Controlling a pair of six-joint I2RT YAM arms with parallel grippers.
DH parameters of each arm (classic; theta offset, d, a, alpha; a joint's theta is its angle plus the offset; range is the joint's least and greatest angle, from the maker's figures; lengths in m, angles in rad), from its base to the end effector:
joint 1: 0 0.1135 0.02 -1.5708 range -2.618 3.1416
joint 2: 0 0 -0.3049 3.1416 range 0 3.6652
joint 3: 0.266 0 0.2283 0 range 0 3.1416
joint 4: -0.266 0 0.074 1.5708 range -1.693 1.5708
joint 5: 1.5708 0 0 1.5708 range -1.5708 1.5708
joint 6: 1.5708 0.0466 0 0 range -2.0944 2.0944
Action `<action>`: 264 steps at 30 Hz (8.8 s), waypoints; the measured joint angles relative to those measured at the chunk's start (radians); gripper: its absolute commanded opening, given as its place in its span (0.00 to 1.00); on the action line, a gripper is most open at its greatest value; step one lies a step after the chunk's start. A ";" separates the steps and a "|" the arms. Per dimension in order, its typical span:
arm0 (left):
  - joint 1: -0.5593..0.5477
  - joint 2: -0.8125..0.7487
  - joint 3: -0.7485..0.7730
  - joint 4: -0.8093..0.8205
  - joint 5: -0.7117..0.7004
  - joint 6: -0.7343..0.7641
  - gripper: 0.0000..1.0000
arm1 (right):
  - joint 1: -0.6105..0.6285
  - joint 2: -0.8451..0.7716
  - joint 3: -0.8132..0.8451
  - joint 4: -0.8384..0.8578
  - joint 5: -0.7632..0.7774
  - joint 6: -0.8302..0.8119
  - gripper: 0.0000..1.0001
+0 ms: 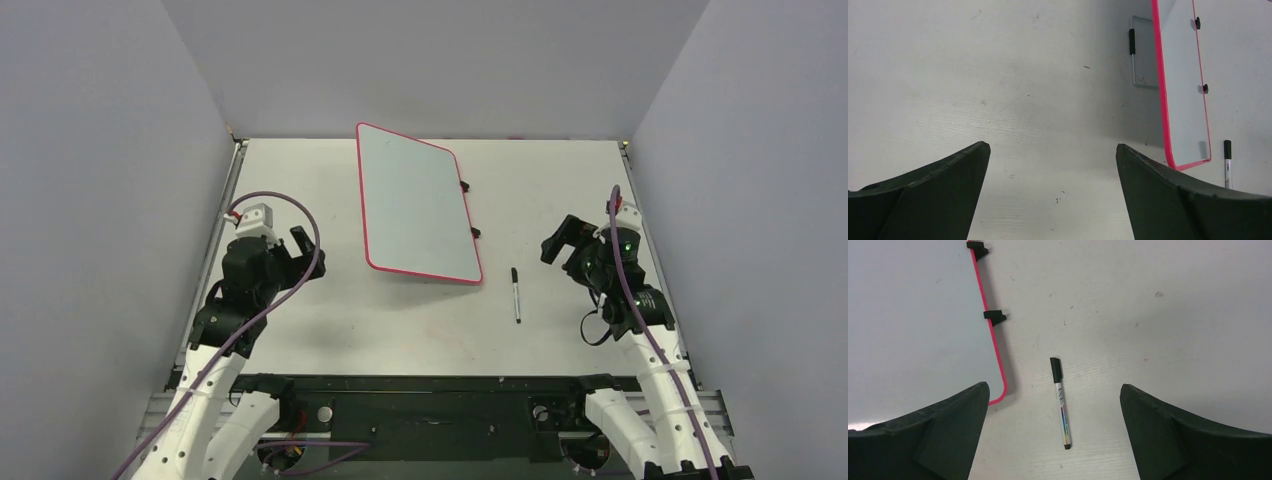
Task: Write a sentence on the whiteboard
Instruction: Open the whiteboard marker at the center of the board.
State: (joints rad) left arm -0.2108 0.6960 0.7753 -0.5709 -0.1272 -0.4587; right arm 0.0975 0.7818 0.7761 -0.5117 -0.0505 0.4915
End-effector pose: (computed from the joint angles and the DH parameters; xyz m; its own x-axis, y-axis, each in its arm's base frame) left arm 0.1057 -0.0166 0.3295 -0.4574 -0.3513 -0.8170 -0.1163 0.9344 -0.3367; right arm 0.1282 0.0149 0.3275 -0.5005 0.4247 -0.7544 0.1081 0.8953 0.4322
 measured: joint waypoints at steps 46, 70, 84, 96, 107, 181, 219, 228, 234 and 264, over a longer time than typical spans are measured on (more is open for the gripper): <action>-0.036 0.020 -0.018 0.060 0.200 0.026 0.87 | 0.388 0.670 -0.049 0.023 0.229 0.069 0.02; -0.049 0.303 0.389 0.011 0.584 -0.028 0.78 | 0.432 0.278 0.183 -0.067 0.064 -0.106 0.00; -0.288 0.574 0.504 0.134 0.625 -0.159 0.68 | 0.634 0.237 0.268 -0.063 0.031 -0.267 0.00; -0.389 0.699 0.548 0.188 0.584 -0.248 0.60 | 0.698 0.231 0.268 -0.058 0.064 -0.348 0.00; -0.434 0.764 0.575 0.240 0.584 -0.294 0.50 | 0.729 0.230 0.268 -0.057 0.069 -0.386 0.00; -0.383 0.710 0.537 1.064 0.667 -0.682 0.00 | 0.248 0.254 0.140 1.125 -0.722 0.667 0.56; -0.398 0.705 0.463 1.212 0.601 -0.683 0.00 | 0.257 0.313 0.144 1.170 -0.683 0.690 0.26; -0.398 0.705 0.456 1.215 0.590 -0.681 0.00 | 0.264 0.319 0.144 1.163 -0.679 0.679 0.18; -0.398 0.705 0.449 1.217 0.577 -0.683 0.00 | 0.264 0.322 0.144 1.167 -0.680 0.680 0.10; -0.397 0.696 0.433 1.226 0.561 -0.679 0.00 | 0.264 0.323 0.144 1.182 -0.674 0.703 0.00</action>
State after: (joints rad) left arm -0.6083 1.3918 1.2083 0.6552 0.4335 -1.1378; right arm 0.3618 1.1053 0.9203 0.6701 -0.7246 1.1950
